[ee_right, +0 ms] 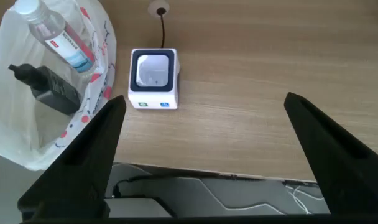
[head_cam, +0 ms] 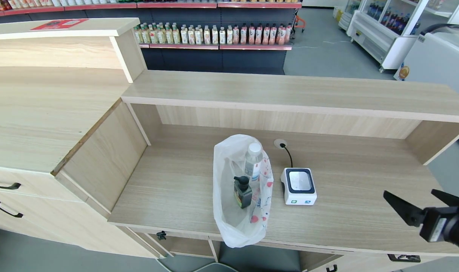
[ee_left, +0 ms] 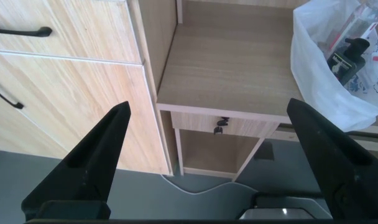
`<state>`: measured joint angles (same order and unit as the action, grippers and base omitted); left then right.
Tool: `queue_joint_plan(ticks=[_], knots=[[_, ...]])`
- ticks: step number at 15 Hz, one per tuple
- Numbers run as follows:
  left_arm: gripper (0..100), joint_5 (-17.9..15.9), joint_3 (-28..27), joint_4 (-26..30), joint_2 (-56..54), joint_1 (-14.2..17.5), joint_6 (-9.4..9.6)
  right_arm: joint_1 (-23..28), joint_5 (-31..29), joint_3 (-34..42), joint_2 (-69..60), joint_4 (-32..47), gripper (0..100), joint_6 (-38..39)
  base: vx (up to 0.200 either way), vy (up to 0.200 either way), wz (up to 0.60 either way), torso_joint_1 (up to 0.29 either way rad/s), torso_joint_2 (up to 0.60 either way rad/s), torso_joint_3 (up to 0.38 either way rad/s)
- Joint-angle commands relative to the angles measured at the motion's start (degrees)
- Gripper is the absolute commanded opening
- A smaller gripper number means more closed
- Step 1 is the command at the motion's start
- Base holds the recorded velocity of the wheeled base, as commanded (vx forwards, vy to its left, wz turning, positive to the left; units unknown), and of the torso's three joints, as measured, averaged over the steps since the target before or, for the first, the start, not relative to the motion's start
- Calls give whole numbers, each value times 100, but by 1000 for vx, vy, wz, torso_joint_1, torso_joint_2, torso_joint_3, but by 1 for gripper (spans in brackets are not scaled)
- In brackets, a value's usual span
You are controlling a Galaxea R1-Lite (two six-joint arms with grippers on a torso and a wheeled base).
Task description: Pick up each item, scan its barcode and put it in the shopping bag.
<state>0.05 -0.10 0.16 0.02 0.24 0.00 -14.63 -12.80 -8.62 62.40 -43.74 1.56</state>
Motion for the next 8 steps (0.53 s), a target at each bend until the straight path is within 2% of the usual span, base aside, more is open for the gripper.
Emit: queue_joint_plan(ticks=[1,2,4,6,8], knots=[[100,4,1,2,-2,2,0,549,366,686,-1406,445,100,-95,0,0,0,0,0,0],[100,4,1,2,-2,2,0,1041,832,862,-2276,1192,100,-376,0,0,0,0,0,0],[100,-5,1,2,-2,2,0,1445,1043,862,-3735,2643,100,-499,0,0,0,0,0,0],[100,4,1,2,-2,2,0,1674,1051,862,-4799,3460,100,-622,0,0,0,0,0,0],[100,4,1,2,-2,2,0,1665,1078,862,-5687,4066,100,-578,0,0,0,0,0,0]])
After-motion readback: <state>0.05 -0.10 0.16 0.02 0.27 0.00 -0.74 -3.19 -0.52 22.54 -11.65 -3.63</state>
